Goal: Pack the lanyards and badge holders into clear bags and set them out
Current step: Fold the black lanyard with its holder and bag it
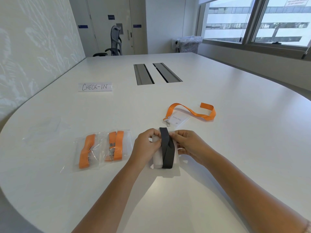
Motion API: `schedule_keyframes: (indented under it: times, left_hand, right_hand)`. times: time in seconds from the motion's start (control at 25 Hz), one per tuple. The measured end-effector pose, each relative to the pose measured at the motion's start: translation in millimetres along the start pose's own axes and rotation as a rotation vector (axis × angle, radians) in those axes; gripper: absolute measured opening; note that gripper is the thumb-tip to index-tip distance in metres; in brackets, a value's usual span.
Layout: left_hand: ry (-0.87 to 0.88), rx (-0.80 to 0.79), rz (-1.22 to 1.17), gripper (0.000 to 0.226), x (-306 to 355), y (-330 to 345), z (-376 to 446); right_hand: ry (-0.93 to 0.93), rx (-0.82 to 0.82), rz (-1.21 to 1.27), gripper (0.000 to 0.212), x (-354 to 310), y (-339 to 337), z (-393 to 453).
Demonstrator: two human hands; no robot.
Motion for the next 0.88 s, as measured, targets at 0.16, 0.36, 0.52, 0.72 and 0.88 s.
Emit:
schedule_keyframes:
  times: [0.16,0.36,0.52,0.72,0.88]
  left_hand:
    - [-0.006,0.049,0.025,0.008,-2.7,-1.8,1.7]
    - [0.052,0.098,0.012,0.019,-2.4,1.2,-1.4]
    - [0.079,0.139,0.041,0.012,-3.2,5.9,0.0]
    - [0.130,0.241,0.121,0.009,-3.4,5.7,-0.1]
    - [0.230,0.338,0.269,0.009,-0.3,6.3,-1.6]
  right_hand:
    - [0.004,-0.030,-0.018,0.027,-0.6,2.8,-0.4]
    - [-0.024,-0.029,0.026,0.026,0.6,2.7,-0.5]
    - [-0.075,-0.003,0.034,0.020,2.2,2.9,-0.1]
    - [-0.066,0.012,0.076,0.036,2.2,5.6,-0.2]
    - [-0.076,0.017,0.108,0.030,3.3,3.8,0.7]
Point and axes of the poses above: each hand's wrist, its own z-axis towards the middle knuckle, its own y-axis out of the palm, x = y × z, the point moved 1 cm from there along z, towards the middle knuckle, and after that the axes turned 9 degrees about -y, right-handed, at the moved point
